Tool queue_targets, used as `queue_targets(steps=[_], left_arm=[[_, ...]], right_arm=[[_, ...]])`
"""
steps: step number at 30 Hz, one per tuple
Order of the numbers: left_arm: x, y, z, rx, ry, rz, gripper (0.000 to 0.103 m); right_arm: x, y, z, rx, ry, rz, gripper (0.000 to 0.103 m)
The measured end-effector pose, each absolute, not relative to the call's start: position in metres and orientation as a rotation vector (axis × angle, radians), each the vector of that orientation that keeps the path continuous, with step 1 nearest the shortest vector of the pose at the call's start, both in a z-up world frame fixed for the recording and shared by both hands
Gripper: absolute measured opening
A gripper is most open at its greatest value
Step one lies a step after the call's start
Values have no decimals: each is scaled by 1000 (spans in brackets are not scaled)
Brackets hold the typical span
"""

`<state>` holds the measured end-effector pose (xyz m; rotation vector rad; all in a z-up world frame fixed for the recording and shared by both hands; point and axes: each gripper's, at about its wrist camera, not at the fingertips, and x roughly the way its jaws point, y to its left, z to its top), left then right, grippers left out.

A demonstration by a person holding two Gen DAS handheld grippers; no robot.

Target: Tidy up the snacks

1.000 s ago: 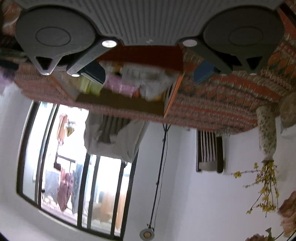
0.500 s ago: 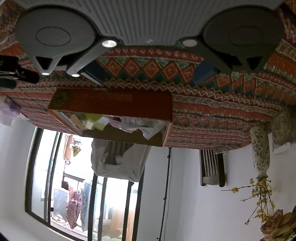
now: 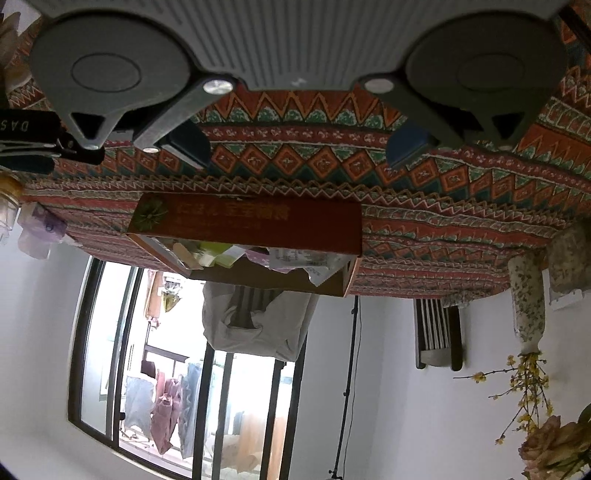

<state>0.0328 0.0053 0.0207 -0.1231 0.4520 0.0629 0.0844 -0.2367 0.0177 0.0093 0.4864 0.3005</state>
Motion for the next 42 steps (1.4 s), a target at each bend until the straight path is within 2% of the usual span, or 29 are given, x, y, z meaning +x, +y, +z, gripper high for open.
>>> queue_targets(steps=[42], left_arm=[[26, 3, 22, -119, 451, 49, 103]], right_arm=[[77, -237, 20, 15, 481, 305, 103]])
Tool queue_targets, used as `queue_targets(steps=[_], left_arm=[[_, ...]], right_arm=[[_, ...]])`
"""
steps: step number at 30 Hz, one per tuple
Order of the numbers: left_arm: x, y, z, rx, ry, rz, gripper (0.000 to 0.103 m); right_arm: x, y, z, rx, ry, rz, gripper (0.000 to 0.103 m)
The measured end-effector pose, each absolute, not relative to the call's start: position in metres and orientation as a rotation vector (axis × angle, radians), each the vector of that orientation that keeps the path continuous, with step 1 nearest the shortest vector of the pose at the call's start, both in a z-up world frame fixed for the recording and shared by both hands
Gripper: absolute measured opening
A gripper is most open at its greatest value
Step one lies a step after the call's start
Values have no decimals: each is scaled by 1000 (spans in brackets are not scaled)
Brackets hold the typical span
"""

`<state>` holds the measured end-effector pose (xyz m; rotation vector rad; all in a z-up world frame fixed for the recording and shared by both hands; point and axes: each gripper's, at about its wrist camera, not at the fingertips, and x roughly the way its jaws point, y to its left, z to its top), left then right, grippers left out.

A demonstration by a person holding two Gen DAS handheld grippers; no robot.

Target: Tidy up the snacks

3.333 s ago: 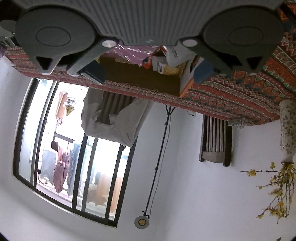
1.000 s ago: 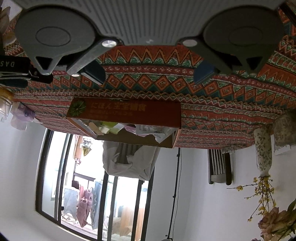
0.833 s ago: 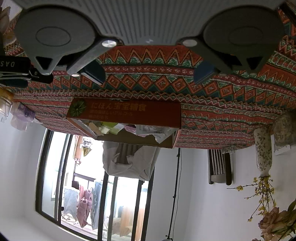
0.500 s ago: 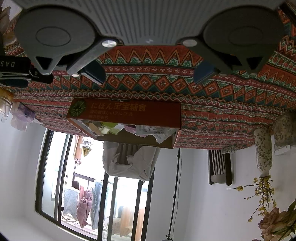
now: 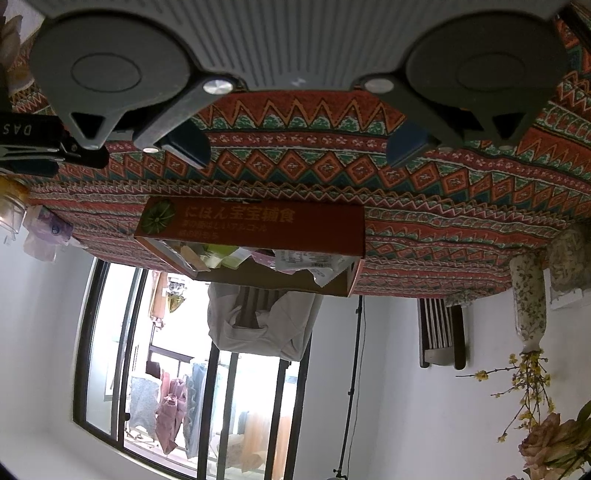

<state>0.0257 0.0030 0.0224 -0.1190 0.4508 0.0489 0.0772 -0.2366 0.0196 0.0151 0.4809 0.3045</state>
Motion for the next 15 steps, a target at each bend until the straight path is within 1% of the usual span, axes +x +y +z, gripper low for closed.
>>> queue_targets(steps=[15], left_arm=[[27, 4, 21, -126, 458, 50, 103]], right_arm=[[78, -236, 18, 13, 483, 307, 103]])
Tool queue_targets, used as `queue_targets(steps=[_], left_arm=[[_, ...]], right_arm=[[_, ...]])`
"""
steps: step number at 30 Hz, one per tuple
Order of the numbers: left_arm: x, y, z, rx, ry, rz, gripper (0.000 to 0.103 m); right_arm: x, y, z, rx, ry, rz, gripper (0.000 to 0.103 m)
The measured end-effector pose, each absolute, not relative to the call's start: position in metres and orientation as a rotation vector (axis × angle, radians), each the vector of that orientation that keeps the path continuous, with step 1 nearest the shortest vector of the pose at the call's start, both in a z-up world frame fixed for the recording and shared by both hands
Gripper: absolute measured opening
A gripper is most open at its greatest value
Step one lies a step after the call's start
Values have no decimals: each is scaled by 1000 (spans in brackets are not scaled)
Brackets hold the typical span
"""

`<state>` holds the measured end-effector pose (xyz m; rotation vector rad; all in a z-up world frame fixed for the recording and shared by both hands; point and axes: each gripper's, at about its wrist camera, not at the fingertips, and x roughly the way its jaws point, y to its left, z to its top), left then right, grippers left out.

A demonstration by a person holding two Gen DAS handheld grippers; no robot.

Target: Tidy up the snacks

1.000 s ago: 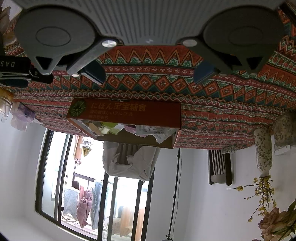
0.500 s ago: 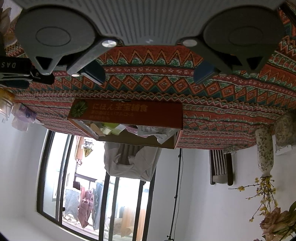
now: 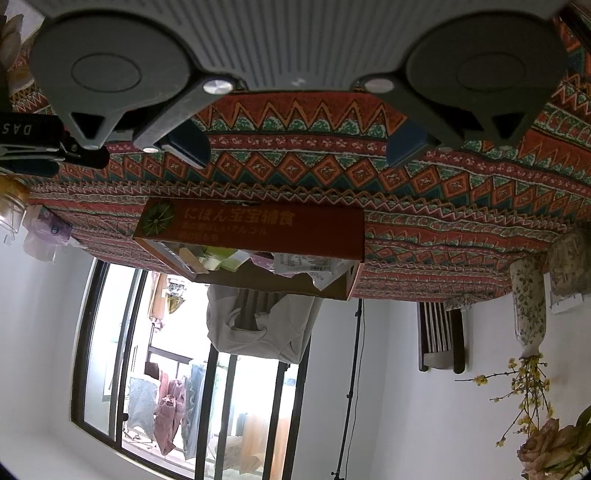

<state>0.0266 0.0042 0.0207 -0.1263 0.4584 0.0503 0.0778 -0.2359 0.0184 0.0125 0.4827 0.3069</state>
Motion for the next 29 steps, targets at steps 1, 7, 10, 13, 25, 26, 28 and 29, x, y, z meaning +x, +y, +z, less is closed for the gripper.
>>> queue_targets(steps=[1, 7, 10, 13, 25, 26, 28, 29], left_arm=[[27, 4, 21, -126, 459, 51, 103], [27, 4, 20, -128, 458, 49, 103], [26, 5, 20, -128, 457, 50, 103], [26, 4, 20, -128, 454, 50, 103], [24, 4, 20, -127, 441, 41, 103], [23, 4, 20, -127, 438, 39, 103], [24, 5, 20, -134, 434, 33, 103], [24, 5, 21, -140, 434, 28, 103]], right_arm=[[78, -236, 18, 12, 483, 307, 103], [78, -236, 18, 12, 483, 307, 103], [78, -236, 18, 12, 482, 308, 103], [78, -236, 18, 11, 483, 307, 103], [78, -236, 19, 11, 484, 307, 103], [78, -236, 19, 11, 484, 307, 103], [78, -236, 18, 12, 484, 308, 103], [78, -235, 18, 11, 485, 310, 103]])
